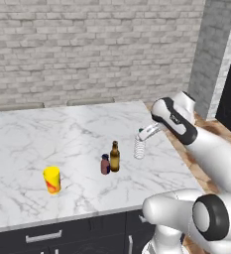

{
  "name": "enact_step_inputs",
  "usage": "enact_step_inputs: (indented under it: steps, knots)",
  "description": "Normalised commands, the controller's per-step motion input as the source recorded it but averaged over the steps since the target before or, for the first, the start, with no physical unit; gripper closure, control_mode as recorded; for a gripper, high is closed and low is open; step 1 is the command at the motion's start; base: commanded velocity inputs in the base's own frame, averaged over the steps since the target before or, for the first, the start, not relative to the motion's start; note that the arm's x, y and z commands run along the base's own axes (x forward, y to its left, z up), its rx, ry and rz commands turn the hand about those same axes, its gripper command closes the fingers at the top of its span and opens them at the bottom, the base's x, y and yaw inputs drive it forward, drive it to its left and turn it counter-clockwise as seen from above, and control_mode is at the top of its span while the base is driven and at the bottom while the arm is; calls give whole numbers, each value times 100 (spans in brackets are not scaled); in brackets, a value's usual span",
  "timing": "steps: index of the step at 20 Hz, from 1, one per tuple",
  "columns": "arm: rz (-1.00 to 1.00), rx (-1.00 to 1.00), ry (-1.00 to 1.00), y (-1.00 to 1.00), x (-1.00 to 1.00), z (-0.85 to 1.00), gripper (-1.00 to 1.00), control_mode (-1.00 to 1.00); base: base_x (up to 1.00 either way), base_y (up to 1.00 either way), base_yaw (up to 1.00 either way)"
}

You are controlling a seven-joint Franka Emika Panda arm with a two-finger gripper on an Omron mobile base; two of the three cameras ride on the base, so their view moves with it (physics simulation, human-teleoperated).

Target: Place the drinks on the dining counter in a tight cluster.

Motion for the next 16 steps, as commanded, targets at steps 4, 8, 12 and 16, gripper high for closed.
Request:
enact_step_inputs:
  steps: [4,8,12,16]
  knots:
    - [3,-10,0,26,41,-68,100,-100,0,0,0]
    - [2,-5,0,27,48,-46,100,-100,0,0,0]
    - [3,0,0,3,17,-5,100,-100,0,0,0]
    - [8,0,0,0,42,-28,100,-100,0,0,0]
